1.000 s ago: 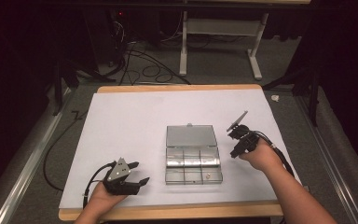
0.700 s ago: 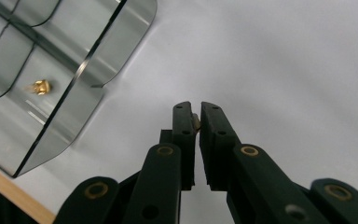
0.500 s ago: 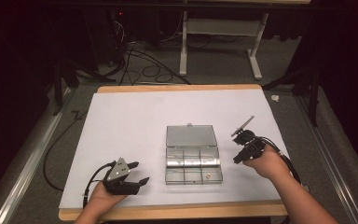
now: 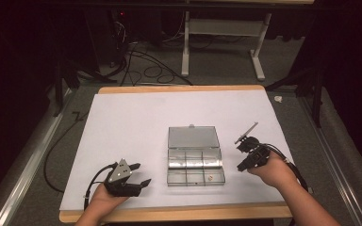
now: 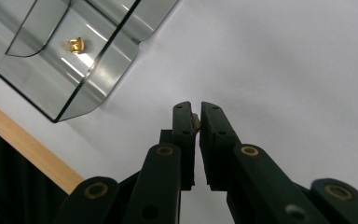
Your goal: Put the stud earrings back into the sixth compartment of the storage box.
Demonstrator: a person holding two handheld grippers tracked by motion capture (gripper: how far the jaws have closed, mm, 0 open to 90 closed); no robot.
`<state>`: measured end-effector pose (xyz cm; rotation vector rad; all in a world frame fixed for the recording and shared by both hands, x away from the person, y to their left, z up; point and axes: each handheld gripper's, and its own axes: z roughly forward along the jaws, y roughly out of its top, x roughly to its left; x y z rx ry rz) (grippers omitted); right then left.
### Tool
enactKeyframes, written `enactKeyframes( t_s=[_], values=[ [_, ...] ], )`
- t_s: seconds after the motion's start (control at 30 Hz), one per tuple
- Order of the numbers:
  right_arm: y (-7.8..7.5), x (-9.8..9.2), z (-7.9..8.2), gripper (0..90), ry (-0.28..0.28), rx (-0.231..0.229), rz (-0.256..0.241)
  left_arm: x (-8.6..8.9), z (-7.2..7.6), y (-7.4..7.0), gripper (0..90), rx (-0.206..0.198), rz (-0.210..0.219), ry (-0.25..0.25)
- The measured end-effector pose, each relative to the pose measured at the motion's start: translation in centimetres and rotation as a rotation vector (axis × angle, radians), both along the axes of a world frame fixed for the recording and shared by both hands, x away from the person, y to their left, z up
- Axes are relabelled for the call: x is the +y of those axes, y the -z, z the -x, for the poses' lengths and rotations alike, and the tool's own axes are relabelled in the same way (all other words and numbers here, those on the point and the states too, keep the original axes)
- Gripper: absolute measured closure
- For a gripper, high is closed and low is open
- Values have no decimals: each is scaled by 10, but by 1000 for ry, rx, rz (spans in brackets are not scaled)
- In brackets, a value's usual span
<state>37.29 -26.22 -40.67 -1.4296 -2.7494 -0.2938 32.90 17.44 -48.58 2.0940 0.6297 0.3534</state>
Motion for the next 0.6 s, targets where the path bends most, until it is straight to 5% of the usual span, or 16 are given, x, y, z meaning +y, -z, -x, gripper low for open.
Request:
enactKeyframes(
  t_s=[0.27,0.6],
  values=[
    [-18,8,4,858,-7,-5,-5,0,0,0,288,4,0,-4],
    [-30,34,0,858,-100,-20,-11,0,0,0,288,6,1,-2]
  ],
)
